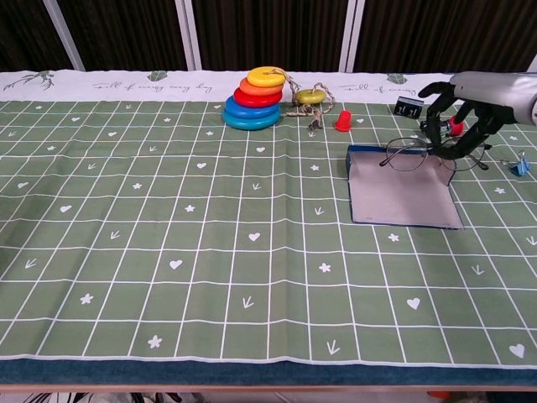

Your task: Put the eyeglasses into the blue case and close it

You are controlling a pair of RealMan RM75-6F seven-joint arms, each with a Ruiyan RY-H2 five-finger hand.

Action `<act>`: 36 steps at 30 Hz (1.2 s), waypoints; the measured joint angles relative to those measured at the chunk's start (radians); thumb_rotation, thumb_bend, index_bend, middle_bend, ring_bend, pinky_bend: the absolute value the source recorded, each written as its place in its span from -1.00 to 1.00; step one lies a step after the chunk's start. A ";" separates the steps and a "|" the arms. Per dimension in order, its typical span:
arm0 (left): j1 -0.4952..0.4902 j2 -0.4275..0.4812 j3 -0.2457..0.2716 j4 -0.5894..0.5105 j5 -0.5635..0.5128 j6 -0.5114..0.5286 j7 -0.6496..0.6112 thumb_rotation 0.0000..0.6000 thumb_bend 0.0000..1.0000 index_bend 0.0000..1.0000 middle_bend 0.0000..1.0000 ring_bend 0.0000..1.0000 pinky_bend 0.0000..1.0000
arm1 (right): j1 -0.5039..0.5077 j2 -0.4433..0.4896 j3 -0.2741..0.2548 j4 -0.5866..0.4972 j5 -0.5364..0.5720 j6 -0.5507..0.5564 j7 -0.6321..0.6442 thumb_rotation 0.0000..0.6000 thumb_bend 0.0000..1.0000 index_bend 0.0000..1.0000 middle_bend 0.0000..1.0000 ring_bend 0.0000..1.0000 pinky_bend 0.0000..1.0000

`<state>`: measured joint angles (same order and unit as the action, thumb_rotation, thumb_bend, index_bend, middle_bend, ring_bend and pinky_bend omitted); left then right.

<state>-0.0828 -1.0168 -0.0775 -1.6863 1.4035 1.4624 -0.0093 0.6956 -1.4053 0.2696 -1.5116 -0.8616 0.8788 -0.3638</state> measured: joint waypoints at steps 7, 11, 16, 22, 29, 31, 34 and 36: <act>-0.001 -0.003 -0.002 -0.001 -0.005 -0.001 0.004 1.00 -0.38 -0.66 -0.99 -1.00 -1.00 | 0.030 -0.054 0.008 0.108 0.021 -0.060 0.069 1.00 -0.05 0.31 -0.96 -0.77 -0.55; -0.001 -0.004 -0.003 -0.001 -0.008 -0.002 0.006 1.00 -0.38 -0.66 -0.99 -1.00 -1.00 | 0.040 -0.084 0.006 0.160 0.011 -0.082 0.107 1.00 -0.05 0.31 -0.96 -0.77 -0.56; -0.001 -0.003 -0.005 -0.002 -0.012 -0.002 0.005 1.00 -0.38 -0.66 -0.99 -1.00 -1.00 | 0.052 -0.126 0.003 0.236 -0.003 -0.105 0.149 1.00 -0.04 0.32 -0.96 -0.77 -0.56; -0.002 -0.004 -0.005 -0.002 -0.012 -0.003 0.009 1.00 -0.38 -0.66 -0.99 -1.00 -1.00 | 0.073 -0.168 0.002 0.298 -0.022 -0.135 0.188 1.00 -0.04 0.32 -0.96 -0.77 -0.55; -0.002 -0.003 -0.006 -0.002 -0.015 -0.005 0.007 1.00 -0.38 -0.66 -0.99 -1.00 -1.00 | 0.106 -0.202 0.003 0.364 -0.025 -0.173 0.210 1.00 -0.04 0.32 -0.96 -0.77 -0.56; -0.002 -0.003 -0.006 -0.002 -0.015 -0.005 0.007 1.00 -0.38 -0.66 -0.99 -1.00 -1.00 | 0.111 -0.205 0.003 0.373 -0.023 -0.180 0.214 1.00 -0.04 0.32 -0.96 -0.77 -0.56; -0.002 -0.003 -0.006 -0.001 -0.014 -0.005 0.007 1.00 -0.38 -0.66 -0.99 -1.00 -1.00 | 0.116 -0.209 0.003 0.385 -0.019 -0.187 0.216 1.00 -0.04 0.32 -0.96 -0.77 -0.55; -0.002 -0.003 -0.006 -0.001 -0.014 -0.005 0.007 1.00 -0.38 -0.66 -0.99 -1.00 -1.00 | 0.119 -0.211 0.003 0.392 -0.017 -0.192 0.218 1.00 -0.04 0.31 -0.96 -0.77 -0.55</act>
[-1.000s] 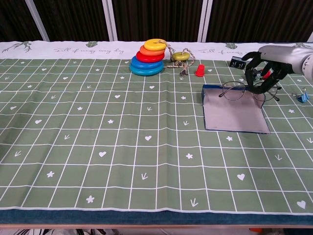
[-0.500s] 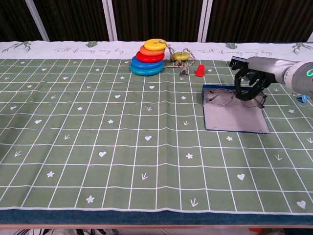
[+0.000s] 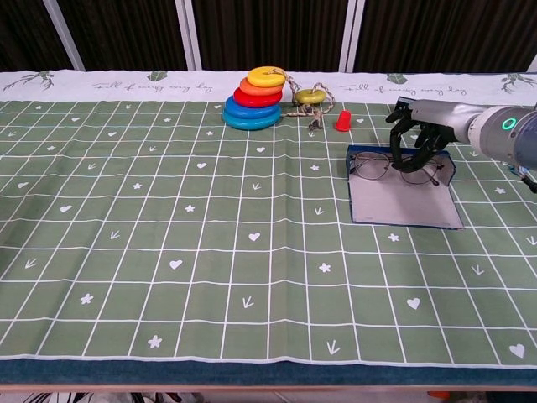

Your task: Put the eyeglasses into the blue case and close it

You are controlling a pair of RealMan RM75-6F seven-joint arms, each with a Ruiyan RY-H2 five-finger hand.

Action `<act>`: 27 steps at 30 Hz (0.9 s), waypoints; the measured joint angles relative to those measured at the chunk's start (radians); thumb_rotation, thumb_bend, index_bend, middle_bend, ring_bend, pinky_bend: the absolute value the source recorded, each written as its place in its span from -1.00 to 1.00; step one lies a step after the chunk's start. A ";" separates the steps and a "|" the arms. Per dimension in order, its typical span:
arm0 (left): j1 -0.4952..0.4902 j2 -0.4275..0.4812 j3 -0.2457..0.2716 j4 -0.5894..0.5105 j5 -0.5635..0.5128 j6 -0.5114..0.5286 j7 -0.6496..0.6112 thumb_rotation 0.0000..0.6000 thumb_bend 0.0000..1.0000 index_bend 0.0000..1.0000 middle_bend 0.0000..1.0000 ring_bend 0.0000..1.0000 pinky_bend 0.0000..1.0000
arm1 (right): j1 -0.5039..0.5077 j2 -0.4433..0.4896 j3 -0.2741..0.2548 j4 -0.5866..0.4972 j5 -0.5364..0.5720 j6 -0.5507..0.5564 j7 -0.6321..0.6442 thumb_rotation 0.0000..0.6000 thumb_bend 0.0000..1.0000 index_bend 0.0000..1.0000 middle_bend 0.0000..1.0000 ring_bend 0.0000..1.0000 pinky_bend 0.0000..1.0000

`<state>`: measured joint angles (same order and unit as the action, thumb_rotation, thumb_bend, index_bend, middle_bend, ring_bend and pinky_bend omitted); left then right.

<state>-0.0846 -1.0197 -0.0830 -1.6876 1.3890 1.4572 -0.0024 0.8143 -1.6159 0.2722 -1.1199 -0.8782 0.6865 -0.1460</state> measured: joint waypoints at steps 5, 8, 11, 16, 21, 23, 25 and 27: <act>0.000 0.000 0.000 0.000 0.001 0.001 0.000 1.00 -0.38 -0.66 -0.99 -1.00 -1.00 | 0.007 -0.001 -0.005 0.014 0.005 -0.016 0.001 1.00 -0.09 -0.10 -0.98 -0.78 -0.56; 0.000 -0.001 0.001 0.000 0.001 0.001 0.002 1.00 -0.38 -0.66 -0.99 -1.00 -1.00 | 0.008 0.005 -0.012 0.014 0.005 -0.020 -0.003 1.00 -0.12 -0.40 -1.00 -0.78 -0.56; 0.000 -0.001 0.001 0.000 0.001 0.000 0.003 1.00 -0.38 -0.66 -0.99 -1.00 -1.00 | 0.007 0.015 -0.014 0.004 0.008 -0.020 -0.004 1.00 -0.15 -0.55 -1.00 -0.79 -0.56; 0.001 -0.002 0.001 0.000 0.002 0.002 0.005 1.00 -0.38 -0.66 -0.99 -1.00 -1.00 | 0.002 0.039 -0.015 -0.018 0.024 -0.020 -0.006 1.00 -0.30 -0.75 -1.00 -0.81 -0.56; 0.002 -0.002 0.001 -0.001 0.002 0.003 0.005 1.00 -0.38 -0.66 -0.99 -1.00 -1.00 | -0.011 0.070 -0.012 -0.065 0.029 -0.002 -0.001 1.00 -0.35 -0.83 -1.00 -0.81 -0.55; 0.002 -0.002 0.001 -0.001 0.002 0.004 0.005 1.00 -0.38 -0.66 -0.99 -1.00 -1.00 | -0.023 0.089 -0.009 -0.103 0.021 0.023 0.007 1.00 -0.36 -0.83 -0.98 -0.79 -0.55; 0.002 -0.003 0.001 -0.002 0.002 0.004 0.006 1.00 -0.38 -0.66 -0.99 -1.00 -1.00 | -0.041 0.112 -0.007 -0.153 0.000 0.061 0.017 1.00 -0.36 -0.83 -0.90 -0.72 -0.55; 0.002 -0.003 0.000 -0.003 0.000 0.005 0.007 1.00 -0.38 -0.66 -0.99 -1.00 -1.00 | -0.063 0.133 -0.009 -0.206 -0.026 0.104 0.026 1.00 -0.36 -0.83 -0.78 -0.59 -0.50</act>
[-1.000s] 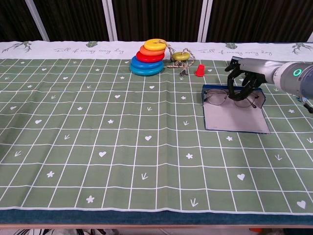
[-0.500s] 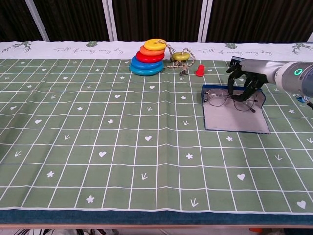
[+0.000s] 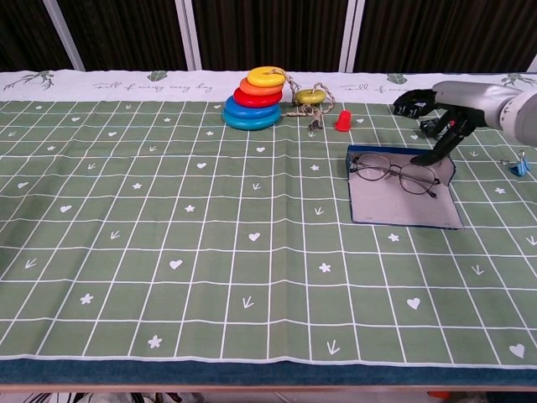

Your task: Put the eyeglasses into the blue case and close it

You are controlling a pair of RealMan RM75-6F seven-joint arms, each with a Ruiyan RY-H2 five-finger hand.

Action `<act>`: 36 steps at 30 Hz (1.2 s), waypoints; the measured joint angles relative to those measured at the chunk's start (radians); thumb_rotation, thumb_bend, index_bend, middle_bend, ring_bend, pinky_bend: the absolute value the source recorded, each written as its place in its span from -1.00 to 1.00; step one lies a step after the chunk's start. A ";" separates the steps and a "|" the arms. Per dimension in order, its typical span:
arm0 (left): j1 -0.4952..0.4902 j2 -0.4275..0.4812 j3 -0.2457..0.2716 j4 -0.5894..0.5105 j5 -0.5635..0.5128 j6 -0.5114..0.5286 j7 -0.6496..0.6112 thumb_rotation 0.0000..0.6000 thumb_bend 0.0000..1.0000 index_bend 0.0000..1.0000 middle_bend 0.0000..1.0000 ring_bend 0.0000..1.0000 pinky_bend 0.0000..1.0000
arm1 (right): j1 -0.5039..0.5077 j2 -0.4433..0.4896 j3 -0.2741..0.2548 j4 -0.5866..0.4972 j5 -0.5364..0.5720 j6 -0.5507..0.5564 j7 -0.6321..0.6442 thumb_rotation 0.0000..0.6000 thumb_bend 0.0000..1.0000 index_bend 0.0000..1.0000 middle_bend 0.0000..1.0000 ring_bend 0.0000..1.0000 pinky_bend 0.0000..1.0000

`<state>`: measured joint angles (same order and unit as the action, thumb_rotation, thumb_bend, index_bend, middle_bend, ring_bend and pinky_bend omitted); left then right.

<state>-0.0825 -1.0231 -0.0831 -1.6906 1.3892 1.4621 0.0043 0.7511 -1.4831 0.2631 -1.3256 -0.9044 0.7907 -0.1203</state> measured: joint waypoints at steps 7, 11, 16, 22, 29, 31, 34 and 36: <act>0.001 -0.002 0.000 -0.005 0.000 0.003 0.001 1.00 -0.38 -0.66 -0.99 -1.00 -1.00 | -0.123 0.071 -0.064 -0.218 -0.166 0.211 0.008 1.00 -0.04 -0.78 -0.10 0.20 0.50; 0.004 -0.002 0.000 -0.006 0.002 0.008 -0.003 1.00 -0.38 -0.66 -0.99 -1.00 -1.00 | -0.161 0.074 -0.109 -0.271 -0.201 0.255 -0.027 1.00 0.19 -0.73 0.34 0.59 0.78; 0.005 0.000 -0.002 -0.006 0.001 0.008 -0.011 1.00 -0.38 -0.66 -0.99 -1.00 -1.00 | -0.159 0.062 -0.124 -0.285 -0.165 0.232 -0.083 1.00 0.34 -0.73 0.57 0.78 0.89; 0.004 0.001 -0.003 -0.006 -0.002 0.006 -0.013 1.00 -0.38 -0.66 -0.99 -1.00 -1.00 | -0.133 0.046 -0.124 -0.288 -0.086 0.178 -0.137 1.00 0.47 -0.73 0.65 0.84 0.91; 0.003 0.002 -0.002 -0.007 -0.004 0.001 -0.012 1.00 -0.38 -0.66 -0.99 -1.00 -1.00 | -0.098 0.023 -0.114 -0.276 0.008 0.143 -0.200 1.00 0.53 -0.73 0.68 0.87 0.93; 0.003 0.002 -0.003 -0.007 -0.005 0.001 -0.012 1.00 -0.38 -0.66 -0.99 -1.00 -1.00 | -0.086 0.013 -0.111 -0.267 0.034 0.136 -0.218 1.00 0.53 -0.73 0.69 0.88 0.93; 0.003 0.003 -0.004 -0.007 -0.007 0.001 -0.012 1.00 -0.38 -0.66 -0.99 -1.00 -1.00 | -0.072 -0.001 -0.107 -0.251 0.066 0.128 -0.238 1.00 0.54 -0.73 0.69 0.89 0.93; 0.003 0.003 -0.004 -0.007 -0.007 0.001 -0.013 1.00 -0.38 -0.66 -0.99 -1.00 -1.00 | -0.064 -0.008 -0.105 -0.241 0.085 0.123 -0.248 1.00 0.54 -0.73 0.70 0.89 0.93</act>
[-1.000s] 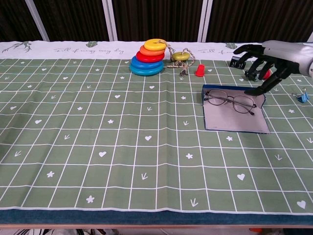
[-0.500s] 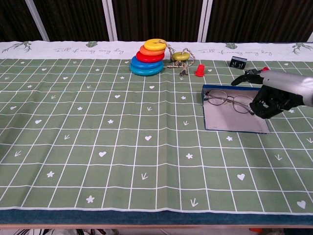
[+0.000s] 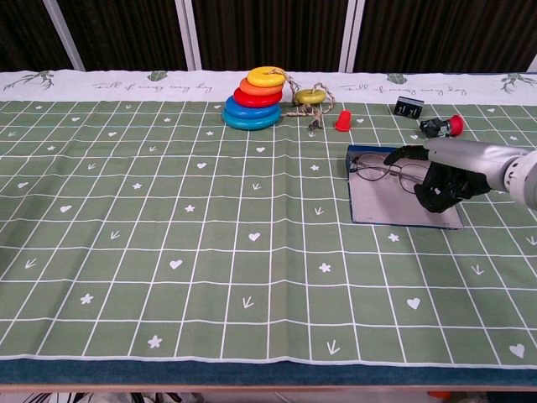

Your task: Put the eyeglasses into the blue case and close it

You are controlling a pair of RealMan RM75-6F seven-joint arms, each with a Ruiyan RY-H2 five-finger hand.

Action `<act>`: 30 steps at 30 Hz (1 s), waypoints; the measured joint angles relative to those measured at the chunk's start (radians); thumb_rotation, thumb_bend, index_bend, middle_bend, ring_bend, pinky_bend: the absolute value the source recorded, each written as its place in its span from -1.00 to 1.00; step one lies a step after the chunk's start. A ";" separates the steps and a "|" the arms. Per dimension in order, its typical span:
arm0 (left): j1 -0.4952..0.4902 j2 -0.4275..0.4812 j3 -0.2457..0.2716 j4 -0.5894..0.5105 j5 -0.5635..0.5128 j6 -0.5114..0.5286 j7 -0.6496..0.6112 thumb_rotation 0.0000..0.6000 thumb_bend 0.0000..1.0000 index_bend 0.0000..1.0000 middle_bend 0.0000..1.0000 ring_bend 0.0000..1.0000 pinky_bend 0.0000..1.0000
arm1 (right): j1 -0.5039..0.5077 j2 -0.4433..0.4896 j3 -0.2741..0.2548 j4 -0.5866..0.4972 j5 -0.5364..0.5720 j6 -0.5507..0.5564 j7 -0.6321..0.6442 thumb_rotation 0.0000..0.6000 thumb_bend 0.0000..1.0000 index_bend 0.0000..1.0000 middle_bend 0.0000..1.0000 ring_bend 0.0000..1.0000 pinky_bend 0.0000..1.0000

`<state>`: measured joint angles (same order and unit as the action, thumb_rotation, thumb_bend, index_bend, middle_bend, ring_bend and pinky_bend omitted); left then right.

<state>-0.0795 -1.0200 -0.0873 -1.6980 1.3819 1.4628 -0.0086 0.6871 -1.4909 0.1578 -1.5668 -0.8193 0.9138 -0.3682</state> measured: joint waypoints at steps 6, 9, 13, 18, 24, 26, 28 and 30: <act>0.000 0.000 -0.001 0.000 -0.001 0.000 0.000 1.00 -0.38 -0.66 -0.99 -1.00 -1.00 | 0.022 -0.023 0.004 0.038 0.052 -0.014 -0.025 1.00 0.54 -0.73 0.70 0.89 0.93; 0.000 0.001 -0.001 -0.001 -0.001 0.000 -0.002 1.00 -0.38 -0.66 -0.99 -1.00 -1.00 | 0.029 -0.032 0.002 0.057 0.069 -0.016 -0.035 1.00 0.54 -0.73 0.70 0.89 0.93; 0.000 0.001 -0.001 -0.001 -0.003 -0.002 -0.001 1.00 -0.38 -0.66 -0.99 -1.00 -1.00 | 0.033 -0.039 -0.001 0.075 0.083 -0.017 -0.040 1.00 0.55 -0.73 0.70 0.89 0.93; 0.001 0.001 -0.001 -0.002 -0.003 0.001 0.000 1.00 -0.38 -0.66 -0.99 -1.00 -1.00 | 0.037 -0.046 -0.002 0.098 0.104 -0.024 -0.042 1.00 0.55 -0.73 0.70 0.89 0.93; 0.001 0.001 -0.001 -0.001 -0.003 -0.001 0.002 1.00 -0.38 -0.65 -0.99 -1.00 -1.00 | 0.041 -0.052 -0.004 0.118 0.117 -0.031 -0.042 1.00 0.55 -0.73 0.70 0.89 0.93; 0.001 0.001 -0.001 -0.001 -0.003 0.000 0.002 1.00 -0.38 -0.65 -0.99 -1.00 -1.00 | 0.042 -0.055 -0.004 0.126 0.124 -0.033 -0.042 1.00 0.55 -0.73 0.70 0.89 0.93; 0.001 0.001 -0.002 -0.001 -0.004 0.000 0.001 1.00 -0.38 -0.65 -0.99 -1.00 -1.00 | 0.044 -0.058 -0.003 0.134 0.130 -0.034 -0.042 1.00 0.55 -0.73 0.70 0.89 0.94; 0.001 0.001 -0.002 -0.002 -0.004 0.000 0.000 1.00 -0.38 -0.65 -0.99 -1.00 -1.00 | 0.045 -0.060 -0.001 0.141 0.134 -0.035 -0.041 1.00 0.56 -0.73 0.70 0.89 0.94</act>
<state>-0.0784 -1.0186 -0.0894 -1.6996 1.3775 1.4631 -0.0084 0.7324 -1.5506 0.1568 -1.4261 -0.6857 0.8791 -0.4096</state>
